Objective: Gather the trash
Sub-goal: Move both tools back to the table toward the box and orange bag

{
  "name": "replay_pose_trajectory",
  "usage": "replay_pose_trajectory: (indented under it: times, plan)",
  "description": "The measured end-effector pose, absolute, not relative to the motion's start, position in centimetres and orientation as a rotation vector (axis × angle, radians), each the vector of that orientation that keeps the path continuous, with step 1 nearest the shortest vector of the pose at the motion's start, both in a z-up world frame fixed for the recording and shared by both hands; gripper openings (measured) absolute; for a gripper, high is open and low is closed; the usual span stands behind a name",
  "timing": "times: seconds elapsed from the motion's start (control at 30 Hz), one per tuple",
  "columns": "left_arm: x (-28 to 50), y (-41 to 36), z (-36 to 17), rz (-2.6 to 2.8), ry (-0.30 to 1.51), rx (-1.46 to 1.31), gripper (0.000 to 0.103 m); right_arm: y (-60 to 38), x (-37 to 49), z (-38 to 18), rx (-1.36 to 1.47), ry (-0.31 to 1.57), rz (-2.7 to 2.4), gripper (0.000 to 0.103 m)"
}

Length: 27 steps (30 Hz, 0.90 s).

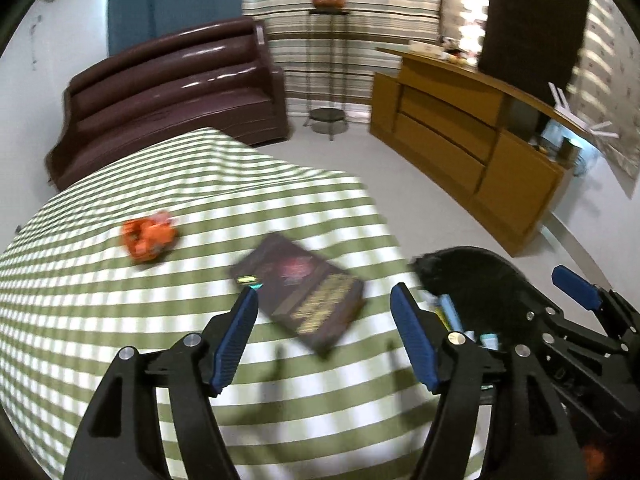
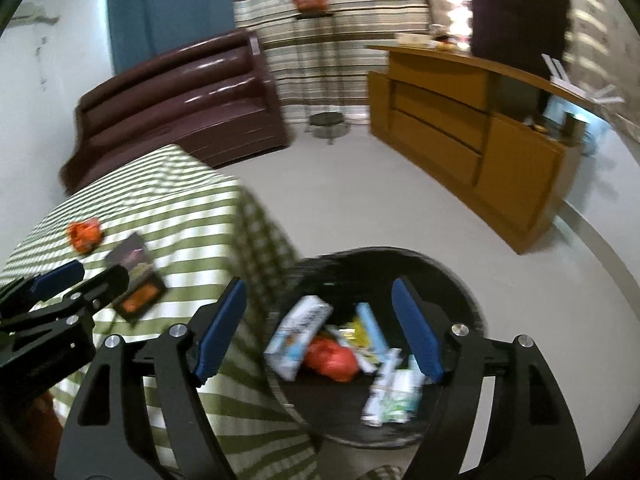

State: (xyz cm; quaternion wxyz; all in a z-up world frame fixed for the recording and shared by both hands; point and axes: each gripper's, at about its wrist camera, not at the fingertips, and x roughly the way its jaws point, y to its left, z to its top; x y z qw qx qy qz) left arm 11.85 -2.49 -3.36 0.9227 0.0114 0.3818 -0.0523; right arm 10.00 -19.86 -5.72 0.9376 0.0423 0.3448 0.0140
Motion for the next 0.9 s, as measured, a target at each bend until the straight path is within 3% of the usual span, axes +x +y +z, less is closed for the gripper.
replay_pose_trajectory:
  times: [0.5, 0.9]
  plan:
    - [10.5, 10.3, -3.8, 0.137, 0.799, -0.081, 0.068, -9.5, 12.6, -5.8, -0.015, 0.752, 0.294, 0.078]
    - [10.4, 15.1, -4.7, 0.199, 0.824, -0.133, 0.068, -5.5, 15.0, -7.1, -0.121, 0.828, 0.313, 0.078]
